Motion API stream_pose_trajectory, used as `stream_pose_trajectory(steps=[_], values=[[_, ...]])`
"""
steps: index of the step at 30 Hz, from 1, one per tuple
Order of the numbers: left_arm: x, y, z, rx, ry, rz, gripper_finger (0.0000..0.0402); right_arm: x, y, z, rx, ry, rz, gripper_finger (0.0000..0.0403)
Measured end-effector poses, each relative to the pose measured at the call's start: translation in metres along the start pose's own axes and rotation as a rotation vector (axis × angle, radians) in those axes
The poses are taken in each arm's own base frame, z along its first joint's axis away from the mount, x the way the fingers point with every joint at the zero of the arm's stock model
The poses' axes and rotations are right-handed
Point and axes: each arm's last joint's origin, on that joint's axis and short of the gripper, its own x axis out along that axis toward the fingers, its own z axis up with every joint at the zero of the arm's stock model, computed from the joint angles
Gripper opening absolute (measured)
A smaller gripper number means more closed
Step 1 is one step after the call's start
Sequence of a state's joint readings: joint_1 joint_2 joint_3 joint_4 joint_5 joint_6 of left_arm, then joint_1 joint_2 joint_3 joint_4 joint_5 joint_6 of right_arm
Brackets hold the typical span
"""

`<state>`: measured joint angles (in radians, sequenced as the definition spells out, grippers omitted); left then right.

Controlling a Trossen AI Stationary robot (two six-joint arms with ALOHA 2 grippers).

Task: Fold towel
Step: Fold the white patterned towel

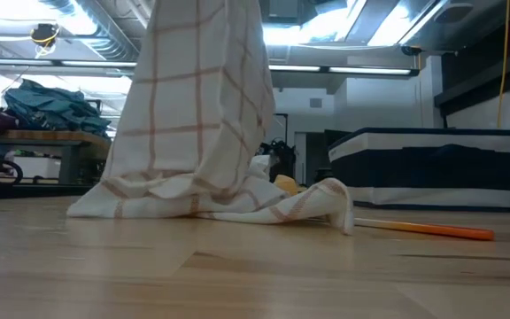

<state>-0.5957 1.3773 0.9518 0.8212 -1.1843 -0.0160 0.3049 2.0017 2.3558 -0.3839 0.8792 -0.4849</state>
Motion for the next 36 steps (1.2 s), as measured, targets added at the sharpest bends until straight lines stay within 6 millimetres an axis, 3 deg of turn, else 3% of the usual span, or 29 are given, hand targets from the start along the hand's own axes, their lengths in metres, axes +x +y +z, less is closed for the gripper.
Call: stream_pose_trajectory(steps=[10, 22, 29, 36], values=[[0.0, -0.004, 0.013, 0.099, -0.009, 0.079, 0.0182, 0.006, 0.005, -0.003, 0.013, 0.012, -0.031, 0.0], [-0.004, 0.003, 0.009, 0.356, 0.067, 0.366, 0.0182, 0.0, 0.01, -0.002, -0.003, 0.02, -0.031, 0.0], [-0.002, 0.008, 0.018, 0.51, 0.095, 0.377, 0.0182, -0.013, 0.018, 0.002, -0.046, 0.031, -0.045, 0.0], [0.003, 0.011, 0.021, 0.791, 0.149, 0.387, 0.0182, -0.036, 0.033, 0.012, -0.07, -0.011, 0.008, 0.0]])
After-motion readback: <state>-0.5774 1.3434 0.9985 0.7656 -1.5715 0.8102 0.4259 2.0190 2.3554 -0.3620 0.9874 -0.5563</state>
